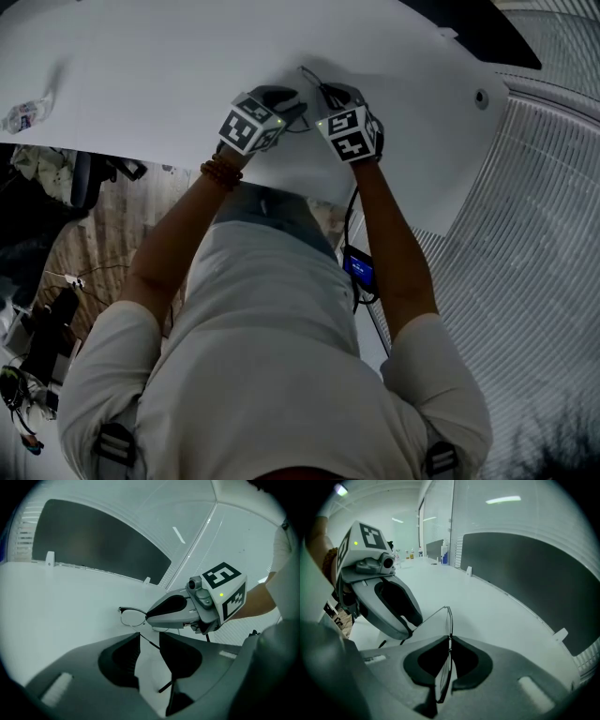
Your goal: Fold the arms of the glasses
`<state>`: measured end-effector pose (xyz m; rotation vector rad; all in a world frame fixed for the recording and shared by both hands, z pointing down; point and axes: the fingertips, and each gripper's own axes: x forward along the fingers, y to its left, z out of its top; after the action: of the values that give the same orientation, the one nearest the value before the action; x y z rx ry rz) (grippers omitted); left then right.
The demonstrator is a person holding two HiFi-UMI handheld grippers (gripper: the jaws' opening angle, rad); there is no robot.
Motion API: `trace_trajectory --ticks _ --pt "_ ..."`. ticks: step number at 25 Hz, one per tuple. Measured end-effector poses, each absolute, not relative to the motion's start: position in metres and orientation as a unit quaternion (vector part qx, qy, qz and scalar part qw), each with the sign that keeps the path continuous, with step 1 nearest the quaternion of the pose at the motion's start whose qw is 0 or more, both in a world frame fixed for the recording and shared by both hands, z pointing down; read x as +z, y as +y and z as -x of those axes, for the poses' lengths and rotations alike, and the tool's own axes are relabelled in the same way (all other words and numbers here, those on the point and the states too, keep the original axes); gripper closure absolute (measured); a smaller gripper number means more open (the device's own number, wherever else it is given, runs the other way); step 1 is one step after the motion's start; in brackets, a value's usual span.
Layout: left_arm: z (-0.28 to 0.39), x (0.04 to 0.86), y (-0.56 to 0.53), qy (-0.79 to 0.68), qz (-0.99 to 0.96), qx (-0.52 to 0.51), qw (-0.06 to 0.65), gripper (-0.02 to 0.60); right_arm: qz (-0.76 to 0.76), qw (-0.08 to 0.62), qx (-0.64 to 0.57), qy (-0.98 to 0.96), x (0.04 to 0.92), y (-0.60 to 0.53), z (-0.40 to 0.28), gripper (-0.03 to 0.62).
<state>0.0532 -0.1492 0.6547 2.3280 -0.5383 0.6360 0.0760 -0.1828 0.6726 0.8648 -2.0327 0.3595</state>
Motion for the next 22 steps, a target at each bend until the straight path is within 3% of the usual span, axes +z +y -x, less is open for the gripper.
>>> trace_trajectory --ticks 22 --pt "-0.063 0.651 -0.146 -0.194 -0.897 0.251 0.308 0.451 -0.340 0.442 0.125 -0.821 0.677 -0.169 -0.080 0.574"
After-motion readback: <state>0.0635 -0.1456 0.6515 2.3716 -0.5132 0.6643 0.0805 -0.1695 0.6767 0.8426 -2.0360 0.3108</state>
